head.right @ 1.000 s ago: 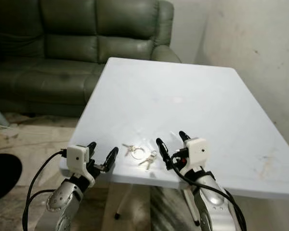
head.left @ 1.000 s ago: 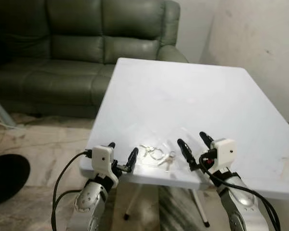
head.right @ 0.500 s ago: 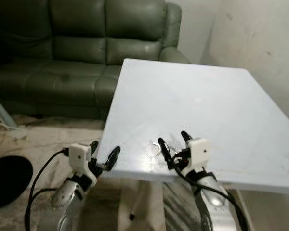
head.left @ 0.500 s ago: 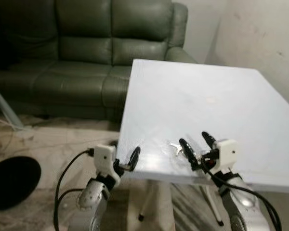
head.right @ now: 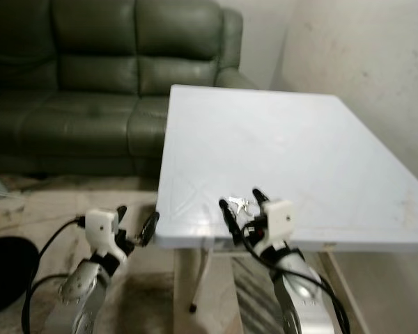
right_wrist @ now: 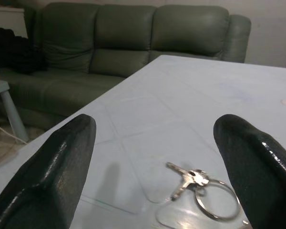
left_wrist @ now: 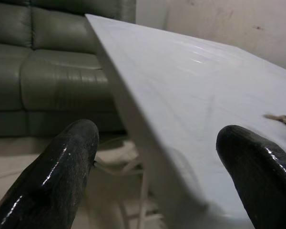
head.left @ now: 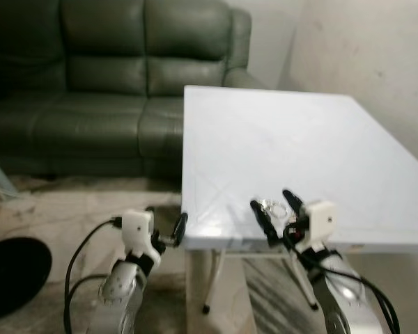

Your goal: Hang keys on a hook

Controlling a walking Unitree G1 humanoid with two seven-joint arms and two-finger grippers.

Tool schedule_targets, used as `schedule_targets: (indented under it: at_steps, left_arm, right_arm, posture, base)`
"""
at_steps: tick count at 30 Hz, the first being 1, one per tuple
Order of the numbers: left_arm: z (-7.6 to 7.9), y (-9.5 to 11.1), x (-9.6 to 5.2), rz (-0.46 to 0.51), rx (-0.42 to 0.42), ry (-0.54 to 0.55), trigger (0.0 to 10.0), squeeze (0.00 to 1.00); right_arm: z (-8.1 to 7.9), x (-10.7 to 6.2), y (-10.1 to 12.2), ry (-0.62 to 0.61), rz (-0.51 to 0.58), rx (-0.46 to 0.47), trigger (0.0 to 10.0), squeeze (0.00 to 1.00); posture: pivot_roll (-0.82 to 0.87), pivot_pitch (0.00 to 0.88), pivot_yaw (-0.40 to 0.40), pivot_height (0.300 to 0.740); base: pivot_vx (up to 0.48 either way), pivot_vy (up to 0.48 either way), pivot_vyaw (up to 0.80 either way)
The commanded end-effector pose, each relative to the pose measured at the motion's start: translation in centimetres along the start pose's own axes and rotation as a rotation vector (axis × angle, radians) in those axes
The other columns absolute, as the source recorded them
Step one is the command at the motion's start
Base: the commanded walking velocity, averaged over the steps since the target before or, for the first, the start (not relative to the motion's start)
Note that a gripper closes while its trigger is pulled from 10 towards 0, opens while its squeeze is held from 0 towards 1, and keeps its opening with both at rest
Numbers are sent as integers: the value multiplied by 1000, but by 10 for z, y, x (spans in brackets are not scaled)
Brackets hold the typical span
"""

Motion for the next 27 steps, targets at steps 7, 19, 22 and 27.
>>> schedule_targets:
  at_steps: [7, 19, 22, 27]
  left_arm:
    - [7, 3, 2, 5, -17, -21, 10000, 0]
    - [-2, 1, 3, -3, -31, 36, 10000, 0]
    - [-3, 1, 4, -4, -44, 41, 10000, 0]
    - [-4, 1, 4, -8, -54, 56, 10000, 0]
  right_arm:
    - [5, -3, 5, -17, 6, -6, 10000, 0]
    - [5, -2, 5, -17, 4, -2, 10000, 0]
    - [5, -1, 5, -15, 4, -3, 10000, 0]
    - [5, 0, 5, -14, 3, -2, 10000, 0]
  posture:
    - [-25, 15, -71, 740]
    - [-23, 17, -70, 740]
    - [-23, 16, -71, 740]
    - [-23, 14, -70, 740]
  base:
    - [0, -343, 0]
    - [0, -29, 0]
    - [0, 0, 0]
    - [0, 0, 0]
Point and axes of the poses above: a point about 5 cm out from each wrist's last joint towards the gripper, its own x axis pointing out of the wrist towards the gripper, its own y axis along the axis of the wrist's last joint, z = x × y, the point moved 5 cm from there along x, pointing out of the wrist towards the gripper, and after that the axes turned 13 degrees about x, right-handed, at the moved point
